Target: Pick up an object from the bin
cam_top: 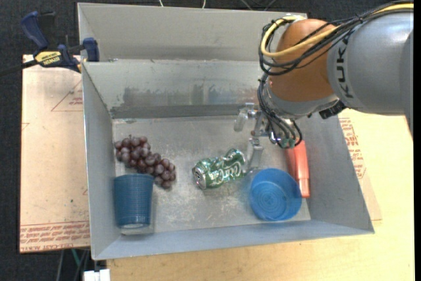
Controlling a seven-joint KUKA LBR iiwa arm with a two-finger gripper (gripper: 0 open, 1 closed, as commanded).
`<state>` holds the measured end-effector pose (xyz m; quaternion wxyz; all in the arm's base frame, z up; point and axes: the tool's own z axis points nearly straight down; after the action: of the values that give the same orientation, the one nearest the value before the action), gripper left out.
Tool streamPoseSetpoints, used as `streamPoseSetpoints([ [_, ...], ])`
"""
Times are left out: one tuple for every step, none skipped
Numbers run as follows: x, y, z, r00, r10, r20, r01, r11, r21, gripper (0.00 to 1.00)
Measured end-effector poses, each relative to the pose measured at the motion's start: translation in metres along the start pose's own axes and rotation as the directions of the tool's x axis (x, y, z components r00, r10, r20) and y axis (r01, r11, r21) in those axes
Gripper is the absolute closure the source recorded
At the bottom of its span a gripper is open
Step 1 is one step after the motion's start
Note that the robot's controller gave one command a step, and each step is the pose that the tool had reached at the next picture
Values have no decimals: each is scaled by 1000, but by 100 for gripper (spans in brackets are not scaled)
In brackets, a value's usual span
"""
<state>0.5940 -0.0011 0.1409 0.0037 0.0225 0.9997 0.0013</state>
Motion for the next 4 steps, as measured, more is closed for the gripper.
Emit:
streamPoseSetpoints([
  [32, 1, -4, 1000, -7, -3, 7, 1000, 0, 0],
  [53, 51, 72, 995, -103, -5, 103, 995, -2, 0],
  [35, 35, 69, 1000, 15, 11, -15, 1000, -1, 100],
  [35, 35, 69, 1000, 15, 12, -15, 1000, -1, 100],
])
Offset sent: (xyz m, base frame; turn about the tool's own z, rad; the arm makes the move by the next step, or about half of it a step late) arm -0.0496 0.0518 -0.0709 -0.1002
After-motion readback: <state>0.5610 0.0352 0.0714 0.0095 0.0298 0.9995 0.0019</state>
